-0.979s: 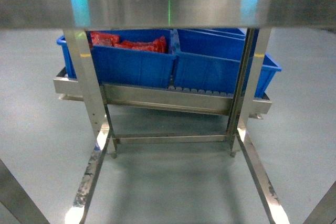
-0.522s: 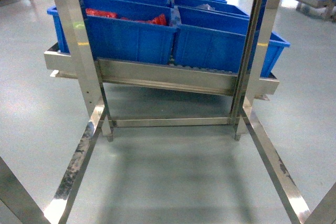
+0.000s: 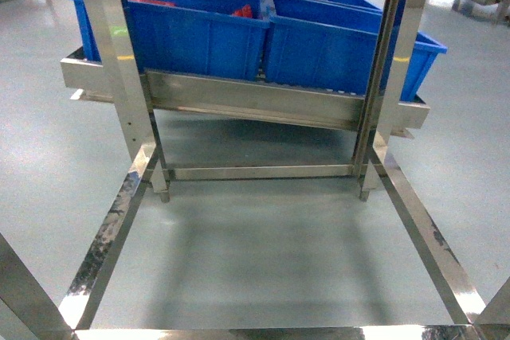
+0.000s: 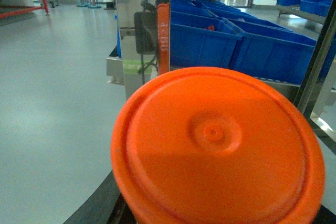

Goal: Pick capacitor and pack into box

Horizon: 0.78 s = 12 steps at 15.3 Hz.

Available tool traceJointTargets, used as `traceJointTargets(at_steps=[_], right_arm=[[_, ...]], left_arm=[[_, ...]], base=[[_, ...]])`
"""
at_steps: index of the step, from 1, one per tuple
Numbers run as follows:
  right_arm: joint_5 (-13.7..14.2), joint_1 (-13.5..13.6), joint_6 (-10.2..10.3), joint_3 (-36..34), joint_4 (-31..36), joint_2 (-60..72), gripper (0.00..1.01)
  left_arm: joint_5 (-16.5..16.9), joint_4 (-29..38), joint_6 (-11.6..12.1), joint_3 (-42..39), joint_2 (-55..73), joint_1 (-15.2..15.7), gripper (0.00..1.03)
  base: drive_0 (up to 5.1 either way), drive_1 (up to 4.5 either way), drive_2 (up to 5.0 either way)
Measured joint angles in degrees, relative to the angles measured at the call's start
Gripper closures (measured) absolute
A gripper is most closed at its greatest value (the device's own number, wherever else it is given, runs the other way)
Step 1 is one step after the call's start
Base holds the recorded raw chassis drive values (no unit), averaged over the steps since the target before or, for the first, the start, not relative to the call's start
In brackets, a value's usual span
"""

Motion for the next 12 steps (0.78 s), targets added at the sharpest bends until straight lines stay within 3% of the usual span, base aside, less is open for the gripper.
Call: traceJointTargets(at_steps=[8, 12], right_arm=[[0.1, 0.0, 0.0, 0.0, 0.0, 0.0, 0.03], [0.0, 0.0, 0.0, 0.0, 0.0, 0.0, 0.03]], left_arm=[[0.1, 0.0, 0.0, 0.0, 0.0, 0.0, 0.59], [0.0, 0.0, 0.0, 0.0, 0.0, 0.0, 0.59]], base=[[0.0, 0.0, 0.0], [-4.9, 2.59, 2.6]])
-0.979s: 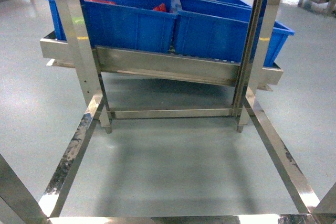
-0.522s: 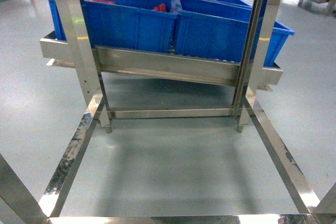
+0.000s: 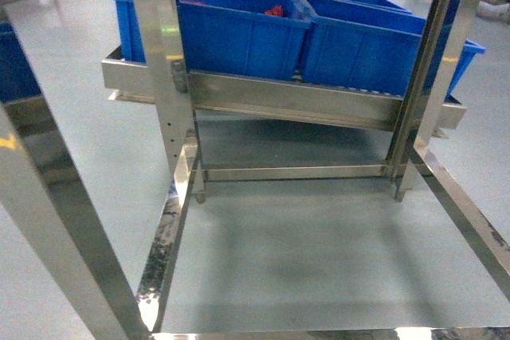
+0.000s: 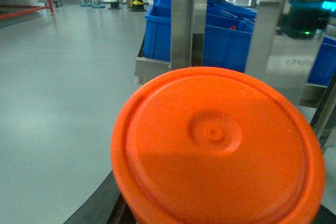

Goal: Pick capacitor and pack into box

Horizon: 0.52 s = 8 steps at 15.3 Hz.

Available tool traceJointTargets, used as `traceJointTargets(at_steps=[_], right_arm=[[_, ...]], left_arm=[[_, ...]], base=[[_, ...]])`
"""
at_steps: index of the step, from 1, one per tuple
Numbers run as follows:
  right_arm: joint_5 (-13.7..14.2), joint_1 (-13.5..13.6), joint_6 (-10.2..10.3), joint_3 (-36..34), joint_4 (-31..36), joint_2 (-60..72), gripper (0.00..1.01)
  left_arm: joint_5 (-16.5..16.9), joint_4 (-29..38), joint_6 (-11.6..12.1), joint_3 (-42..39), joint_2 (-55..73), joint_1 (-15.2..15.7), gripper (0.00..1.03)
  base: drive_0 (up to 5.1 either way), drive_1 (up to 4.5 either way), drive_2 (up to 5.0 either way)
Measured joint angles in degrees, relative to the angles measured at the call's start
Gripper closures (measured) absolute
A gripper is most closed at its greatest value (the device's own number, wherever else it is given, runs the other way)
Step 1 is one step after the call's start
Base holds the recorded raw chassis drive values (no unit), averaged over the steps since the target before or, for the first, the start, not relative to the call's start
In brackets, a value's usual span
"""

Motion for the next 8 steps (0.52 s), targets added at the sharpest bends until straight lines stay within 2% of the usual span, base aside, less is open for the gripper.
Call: traceJointTargets(at_steps=[8], right_arm=[[0.0, 0.0, 0.0, 0.0, 0.1, 0.0, 0.03]], left_arm=[[0.0, 0.2, 0.0, 0.0, 0.0, 0.0, 0.59]], base=[[-4.9, 2.59, 2.6]])
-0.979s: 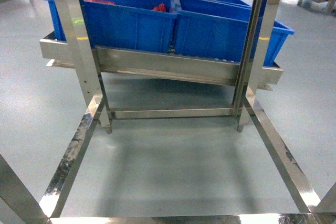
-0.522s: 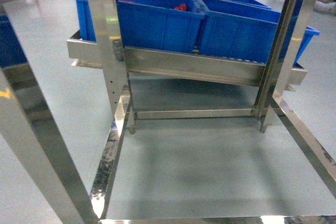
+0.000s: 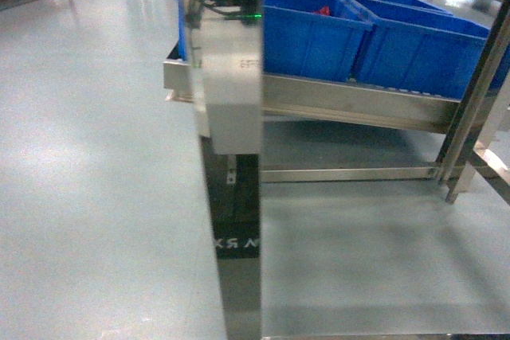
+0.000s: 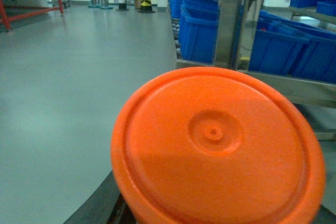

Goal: Pick capacitor and pack into box

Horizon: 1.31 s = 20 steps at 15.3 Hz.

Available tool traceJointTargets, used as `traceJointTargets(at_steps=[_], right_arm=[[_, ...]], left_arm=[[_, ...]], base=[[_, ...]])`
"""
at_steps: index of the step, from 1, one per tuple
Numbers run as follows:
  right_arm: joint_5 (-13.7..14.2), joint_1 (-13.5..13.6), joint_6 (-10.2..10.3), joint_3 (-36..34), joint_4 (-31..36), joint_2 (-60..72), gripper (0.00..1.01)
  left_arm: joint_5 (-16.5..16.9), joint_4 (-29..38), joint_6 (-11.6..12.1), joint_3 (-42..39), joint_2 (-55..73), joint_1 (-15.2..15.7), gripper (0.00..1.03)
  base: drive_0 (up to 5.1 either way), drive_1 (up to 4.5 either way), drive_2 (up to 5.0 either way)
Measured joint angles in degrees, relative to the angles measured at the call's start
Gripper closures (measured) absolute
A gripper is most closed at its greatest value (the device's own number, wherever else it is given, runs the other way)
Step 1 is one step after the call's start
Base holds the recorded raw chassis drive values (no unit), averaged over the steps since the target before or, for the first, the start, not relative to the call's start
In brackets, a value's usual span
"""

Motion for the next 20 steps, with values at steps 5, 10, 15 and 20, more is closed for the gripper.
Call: traceJointTargets(at_steps=[5, 10, 15, 20], right_arm=[[0.0, 0.0, 0.0, 0.0, -0.1, 0.0, 0.03], [0.0, 0.0, 0.0, 0.0, 0.0, 0.0, 0.03], [0.0, 0.0, 0.0, 0.0, -0.1, 0.0, 0.03], [0.0, 0.0, 0.0, 0.0, -0.1, 0.0, 0.03]], left_arm=[[0.0, 0.0, 0.0, 0.0, 0.0, 0.0, 0.59], [0.0, -0.2, 0.0, 0.0, 0.0, 0.0, 0.59], [0.0, -0.3, 0.0, 0.0, 0.0, 0.0, 0.59], [0.0, -0.2, 0.0, 0.0, 0.0, 0.0, 0.59]], base=[[-5.1, 2.31, 2.3], [-5.1, 2.31, 2.3], [-4.9, 2.43, 2.4], [-4.9, 2.46, 2.5]])
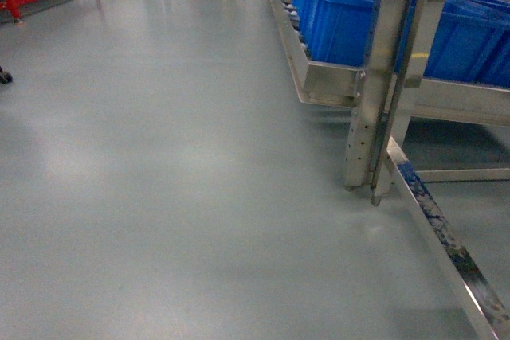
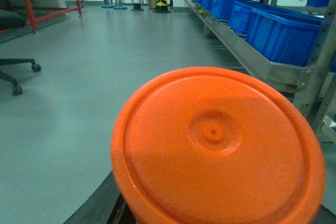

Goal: Pick capacitor and pack into box

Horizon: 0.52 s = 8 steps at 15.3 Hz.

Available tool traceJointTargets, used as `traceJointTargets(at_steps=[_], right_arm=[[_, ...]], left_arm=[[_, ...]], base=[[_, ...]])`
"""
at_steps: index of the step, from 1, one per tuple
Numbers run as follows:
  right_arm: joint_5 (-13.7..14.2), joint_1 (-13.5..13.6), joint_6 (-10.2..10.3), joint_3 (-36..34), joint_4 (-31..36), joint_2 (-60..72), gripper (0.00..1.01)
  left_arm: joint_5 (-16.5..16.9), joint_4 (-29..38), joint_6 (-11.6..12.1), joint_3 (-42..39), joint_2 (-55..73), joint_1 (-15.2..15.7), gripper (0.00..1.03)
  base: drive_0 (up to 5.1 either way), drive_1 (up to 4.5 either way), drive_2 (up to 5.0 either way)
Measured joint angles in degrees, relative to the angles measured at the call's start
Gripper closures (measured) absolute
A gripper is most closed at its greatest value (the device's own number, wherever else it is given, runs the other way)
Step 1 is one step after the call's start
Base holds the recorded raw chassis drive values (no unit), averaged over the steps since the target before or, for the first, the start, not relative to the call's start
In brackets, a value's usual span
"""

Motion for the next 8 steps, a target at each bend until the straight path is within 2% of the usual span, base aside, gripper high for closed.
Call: traceJointTargets(at_steps=[8], right_arm=[[0.0, 0.0, 0.0, 0.0, 0.4, 0.0, 0.03]], left_arm=[[-0.1, 0.0, 0.0, 0.0, 0.0, 0.0, 0.59]], base=[[-4.9, 2.46, 2.5]])
